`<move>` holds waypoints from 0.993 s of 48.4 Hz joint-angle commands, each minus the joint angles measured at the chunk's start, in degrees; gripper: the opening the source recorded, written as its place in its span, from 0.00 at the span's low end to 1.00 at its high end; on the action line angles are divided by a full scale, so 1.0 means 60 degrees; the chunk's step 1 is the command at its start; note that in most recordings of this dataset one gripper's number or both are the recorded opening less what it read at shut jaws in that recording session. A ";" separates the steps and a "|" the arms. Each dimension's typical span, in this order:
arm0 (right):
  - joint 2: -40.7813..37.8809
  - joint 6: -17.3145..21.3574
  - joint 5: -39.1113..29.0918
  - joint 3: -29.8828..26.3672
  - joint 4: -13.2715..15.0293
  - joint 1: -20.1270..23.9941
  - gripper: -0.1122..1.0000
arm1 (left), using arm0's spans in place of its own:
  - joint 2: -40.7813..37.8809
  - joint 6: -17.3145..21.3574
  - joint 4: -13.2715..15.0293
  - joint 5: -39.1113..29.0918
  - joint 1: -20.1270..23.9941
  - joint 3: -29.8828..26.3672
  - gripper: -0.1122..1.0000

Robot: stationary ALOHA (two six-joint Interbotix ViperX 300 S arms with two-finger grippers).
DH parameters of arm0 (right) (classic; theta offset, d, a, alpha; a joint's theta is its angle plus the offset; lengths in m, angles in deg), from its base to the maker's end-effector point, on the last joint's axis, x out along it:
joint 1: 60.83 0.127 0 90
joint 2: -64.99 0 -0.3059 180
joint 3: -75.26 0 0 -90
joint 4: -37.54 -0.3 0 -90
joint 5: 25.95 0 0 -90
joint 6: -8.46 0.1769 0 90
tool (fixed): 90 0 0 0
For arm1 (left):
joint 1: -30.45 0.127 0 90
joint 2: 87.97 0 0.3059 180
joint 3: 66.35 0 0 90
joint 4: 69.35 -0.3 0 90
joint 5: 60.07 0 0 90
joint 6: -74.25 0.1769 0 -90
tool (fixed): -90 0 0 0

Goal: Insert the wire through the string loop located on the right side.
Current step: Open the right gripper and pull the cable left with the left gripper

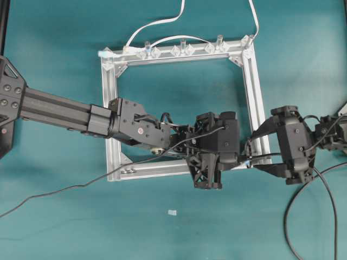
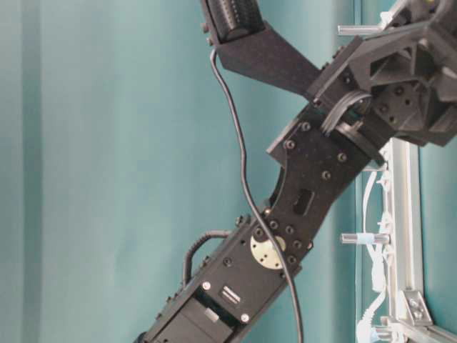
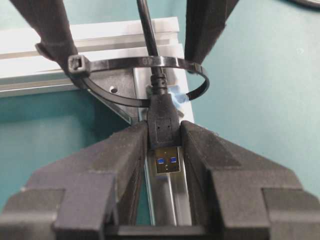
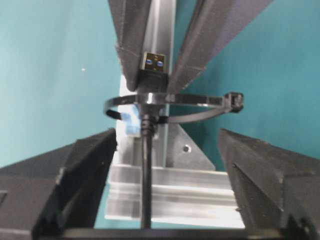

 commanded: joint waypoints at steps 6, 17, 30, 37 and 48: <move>0.0146 0.0000 -0.0015 -0.0029 0.0000 0.0000 0.91 | 0.0586 0.0029 -0.0029 -0.0117 -0.0059 -0.0015 0.31; 0.0146 0.0000 -0.0044 -0.0044 0.0015 0.0000 0.91 | 0.1406 0.0029 -0.0132 -0.0601 0.0029 0.0820 0.31; 0.0322 0.0000 -0.0366 0.0015 0.0015 0.0000 0.91 | 0.2593 0.0000 -0.0132 -0.0806 0.0103 0.2168 0.31; 0.0366 0.0000 -0.0381 0.0044 0.0015 0.0000 0.91 | 0.3105 -0.0015 -0.0132 -0.1260 0.0088 0.2725 0.31; 0.0381 0.0000 -0.0469 0.0044 0.0015 -0.0015 0.91 | 0.3926 -0.0059 -0.0132 -0.1772 0.0073 0.3560 0.31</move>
